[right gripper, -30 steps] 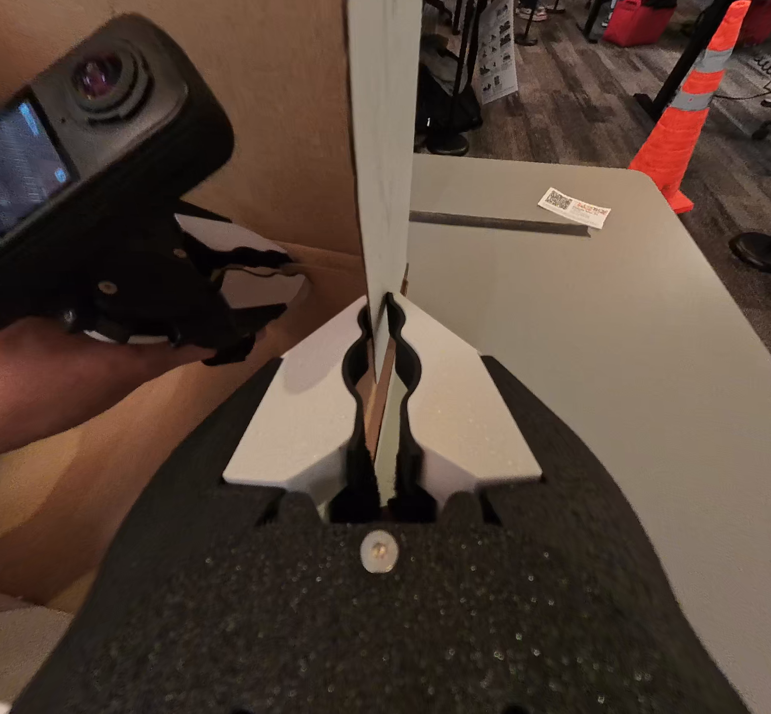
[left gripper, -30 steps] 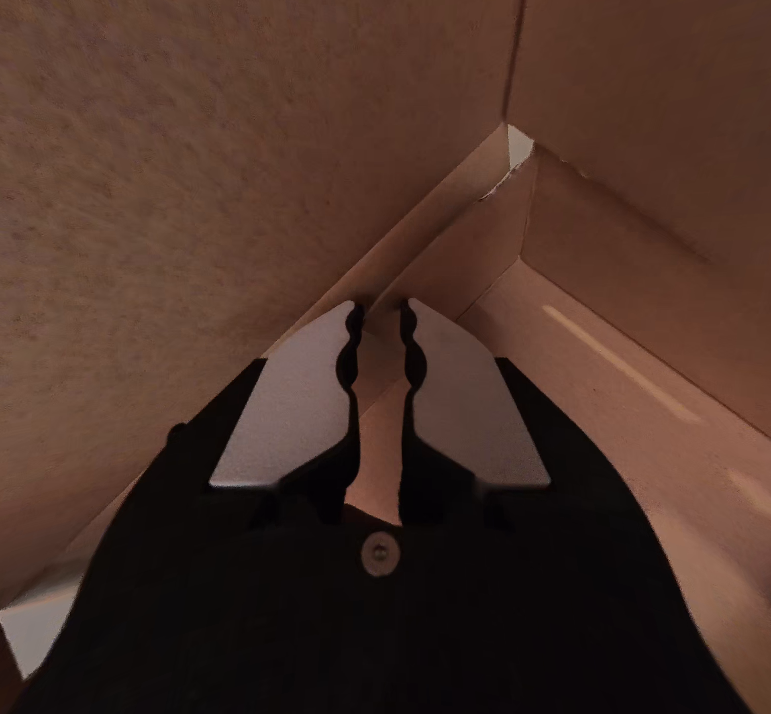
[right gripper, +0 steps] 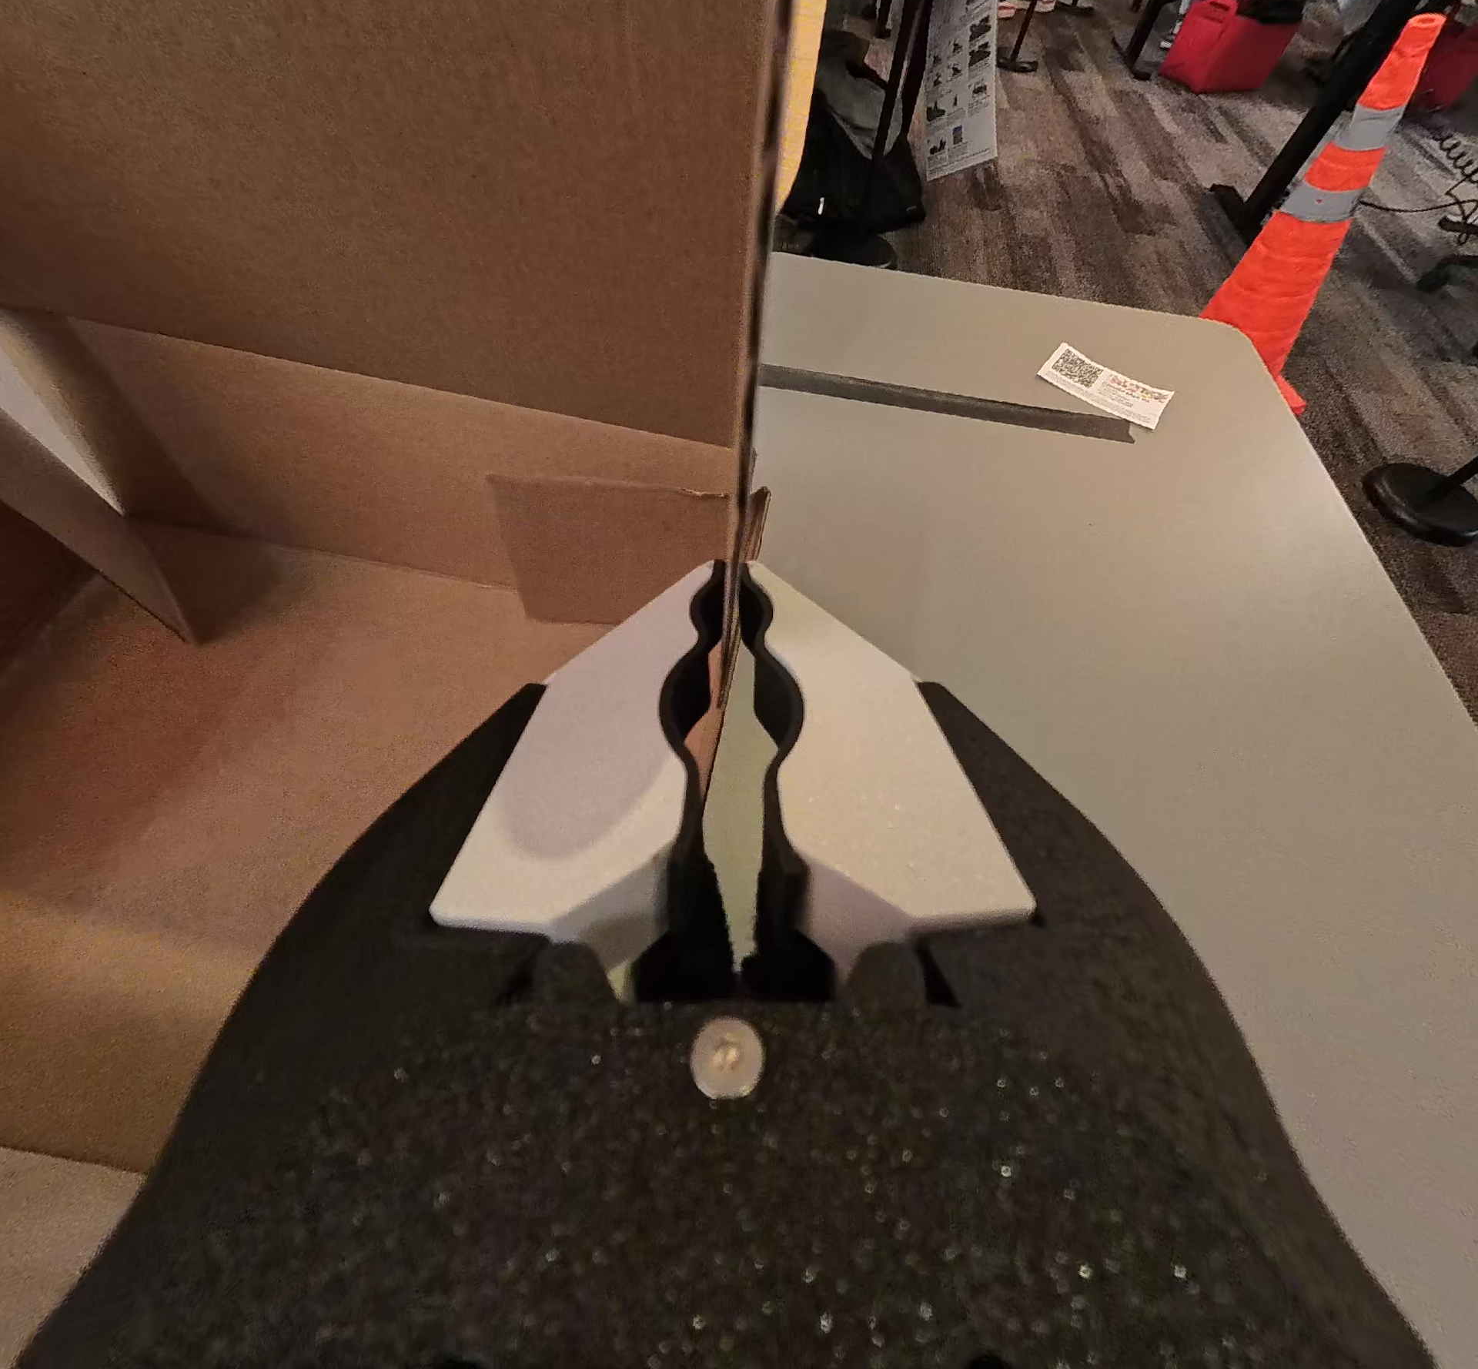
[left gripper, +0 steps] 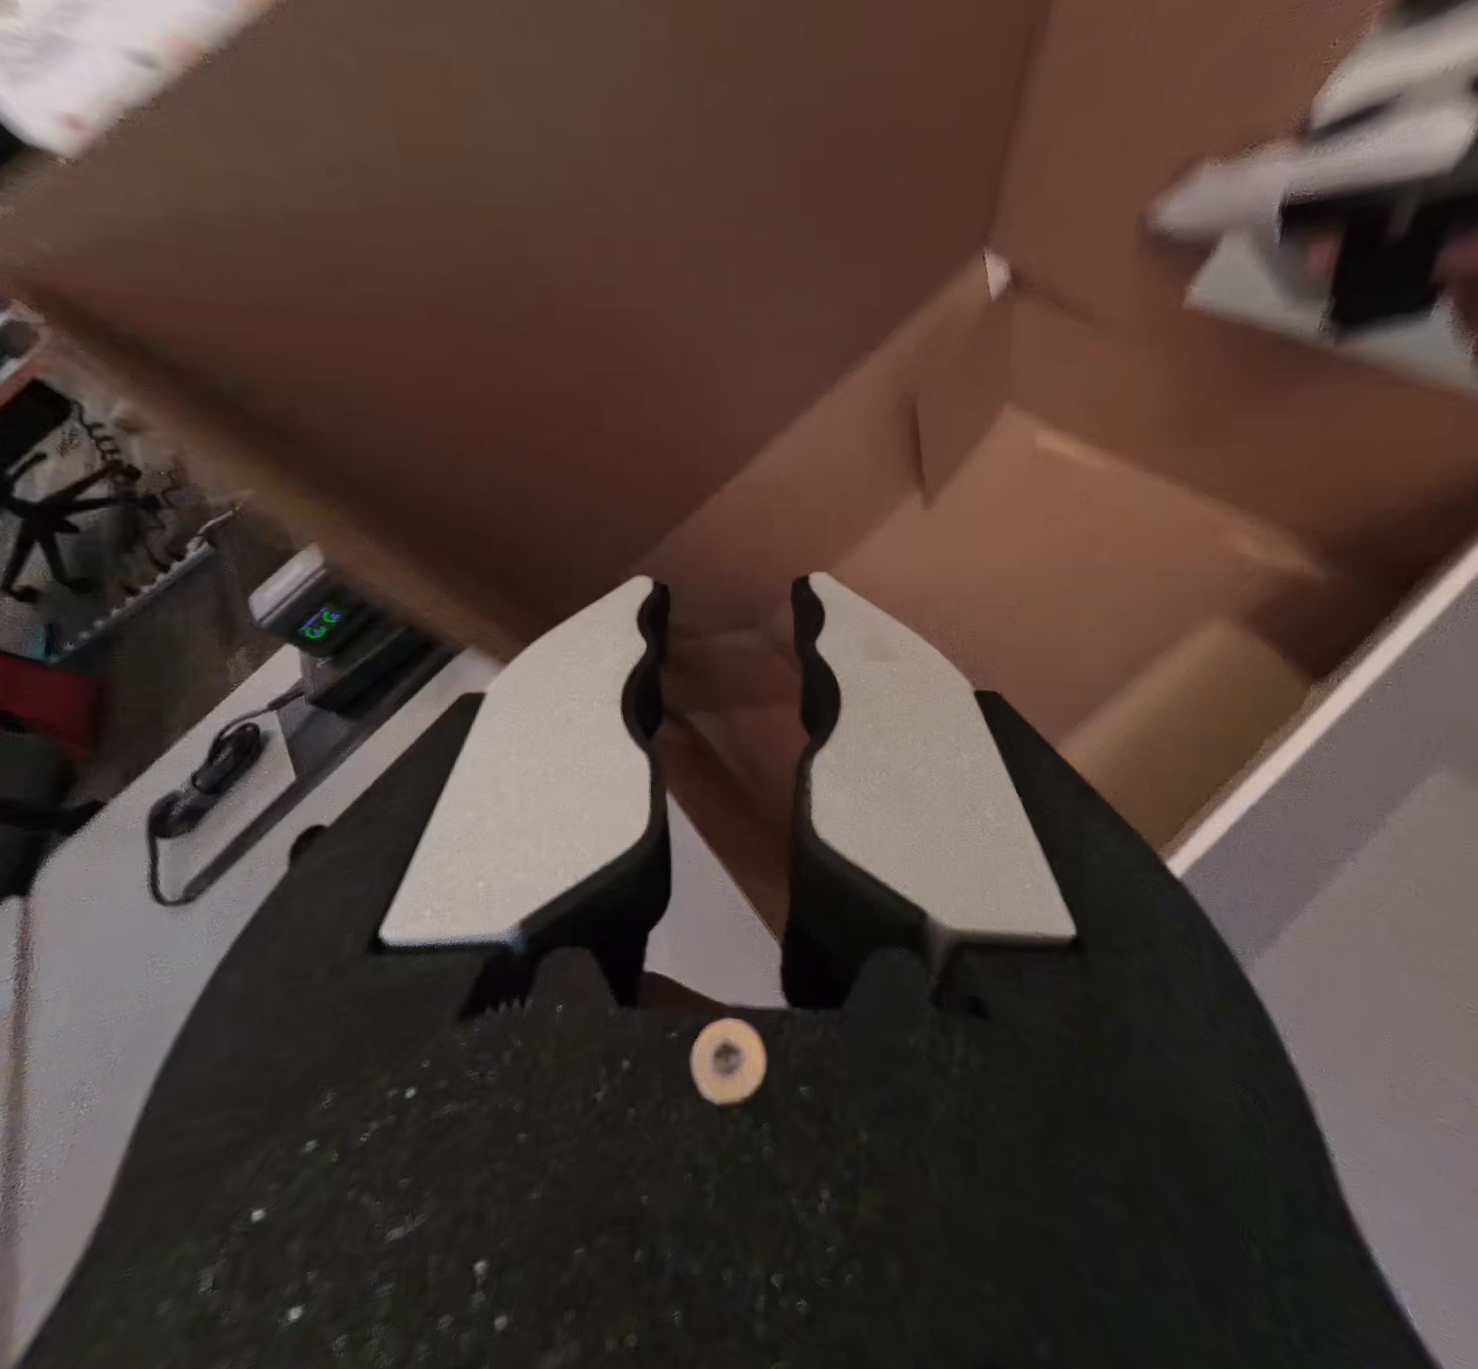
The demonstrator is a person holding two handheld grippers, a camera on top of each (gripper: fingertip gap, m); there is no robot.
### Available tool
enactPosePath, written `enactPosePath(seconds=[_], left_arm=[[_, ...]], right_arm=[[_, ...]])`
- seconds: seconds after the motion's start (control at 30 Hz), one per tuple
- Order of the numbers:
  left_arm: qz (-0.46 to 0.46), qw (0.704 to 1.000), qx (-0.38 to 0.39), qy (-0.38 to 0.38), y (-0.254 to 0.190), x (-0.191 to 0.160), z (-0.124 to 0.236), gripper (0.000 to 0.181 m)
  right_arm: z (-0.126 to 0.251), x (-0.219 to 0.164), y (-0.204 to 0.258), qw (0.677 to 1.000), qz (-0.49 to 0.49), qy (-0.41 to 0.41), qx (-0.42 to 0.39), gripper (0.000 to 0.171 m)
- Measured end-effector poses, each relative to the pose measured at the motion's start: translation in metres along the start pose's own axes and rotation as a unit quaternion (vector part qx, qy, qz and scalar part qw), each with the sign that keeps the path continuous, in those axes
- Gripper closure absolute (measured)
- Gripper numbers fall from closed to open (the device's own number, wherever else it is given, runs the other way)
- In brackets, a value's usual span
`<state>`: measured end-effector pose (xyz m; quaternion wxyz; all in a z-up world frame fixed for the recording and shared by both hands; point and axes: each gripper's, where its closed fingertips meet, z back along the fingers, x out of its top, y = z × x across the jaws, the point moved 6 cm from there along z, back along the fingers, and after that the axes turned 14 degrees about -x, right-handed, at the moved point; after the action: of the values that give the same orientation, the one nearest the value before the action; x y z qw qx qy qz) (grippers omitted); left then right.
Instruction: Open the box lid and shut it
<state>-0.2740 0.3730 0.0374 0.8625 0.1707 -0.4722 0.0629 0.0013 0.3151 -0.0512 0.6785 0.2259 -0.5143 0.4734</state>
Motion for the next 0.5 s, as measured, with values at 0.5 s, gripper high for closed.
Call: enactPosePath(seconds=[0.5], left_arm=[[0.153, 0.971, 0.183, 0.002, 0.062, -0.037, -0.031, 0.176]], right_arm=[[0.000, 0.000, 0.002, 0.999, 0.006, -0.033, 0.007, 0.168]])
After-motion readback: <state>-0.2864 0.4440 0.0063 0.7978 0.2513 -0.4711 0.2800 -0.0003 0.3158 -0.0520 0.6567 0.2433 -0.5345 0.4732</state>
